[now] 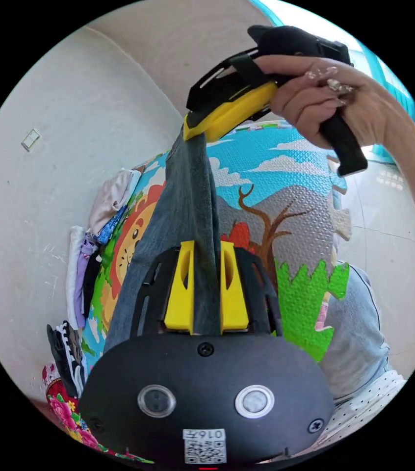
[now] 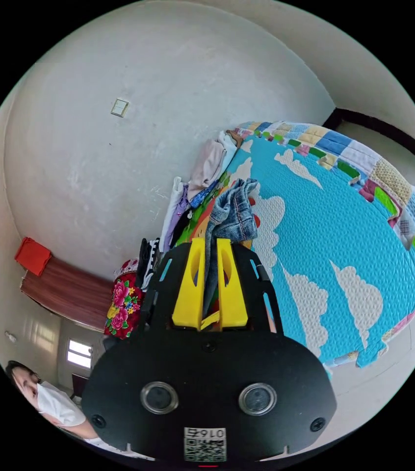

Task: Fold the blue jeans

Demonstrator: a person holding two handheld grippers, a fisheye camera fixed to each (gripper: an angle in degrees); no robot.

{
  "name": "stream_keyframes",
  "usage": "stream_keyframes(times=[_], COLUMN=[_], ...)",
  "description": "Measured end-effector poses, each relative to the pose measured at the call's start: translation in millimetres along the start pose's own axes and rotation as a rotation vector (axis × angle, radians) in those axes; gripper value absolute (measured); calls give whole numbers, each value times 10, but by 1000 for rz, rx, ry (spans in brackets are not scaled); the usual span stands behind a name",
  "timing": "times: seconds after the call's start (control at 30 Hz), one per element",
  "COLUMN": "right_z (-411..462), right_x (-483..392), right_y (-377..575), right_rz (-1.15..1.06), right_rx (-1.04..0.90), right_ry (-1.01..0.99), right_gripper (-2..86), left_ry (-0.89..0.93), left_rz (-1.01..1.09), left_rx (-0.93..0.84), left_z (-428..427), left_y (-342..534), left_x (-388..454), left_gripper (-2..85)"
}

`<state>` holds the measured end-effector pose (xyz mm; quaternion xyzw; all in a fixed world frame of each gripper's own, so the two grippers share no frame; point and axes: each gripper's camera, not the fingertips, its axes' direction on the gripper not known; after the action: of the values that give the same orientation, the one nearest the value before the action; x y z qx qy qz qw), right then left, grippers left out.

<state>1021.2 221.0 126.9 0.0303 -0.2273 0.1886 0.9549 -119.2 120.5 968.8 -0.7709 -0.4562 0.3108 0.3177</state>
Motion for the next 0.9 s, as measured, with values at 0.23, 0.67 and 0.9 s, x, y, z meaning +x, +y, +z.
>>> stream_keyframes(times=[0.23,0.67,0.9], right_z=[-67,79,414], right_x=[299,190,-70], right_y=[-9,252,190], right_rz=[-25,127,241], right_rx=[-13,-10,75], right_ry=[-71,-158,-247], right_gripper=[61,182,145], left_ry=[518,592,472], left_rz=[-270,-328,-263], left_rx=[37,53,53], left_z=[172,104,-114], left_y=[-152,-280,-198], left_x=[-716,-571,-145], left_gripper=[-7,-8,0])
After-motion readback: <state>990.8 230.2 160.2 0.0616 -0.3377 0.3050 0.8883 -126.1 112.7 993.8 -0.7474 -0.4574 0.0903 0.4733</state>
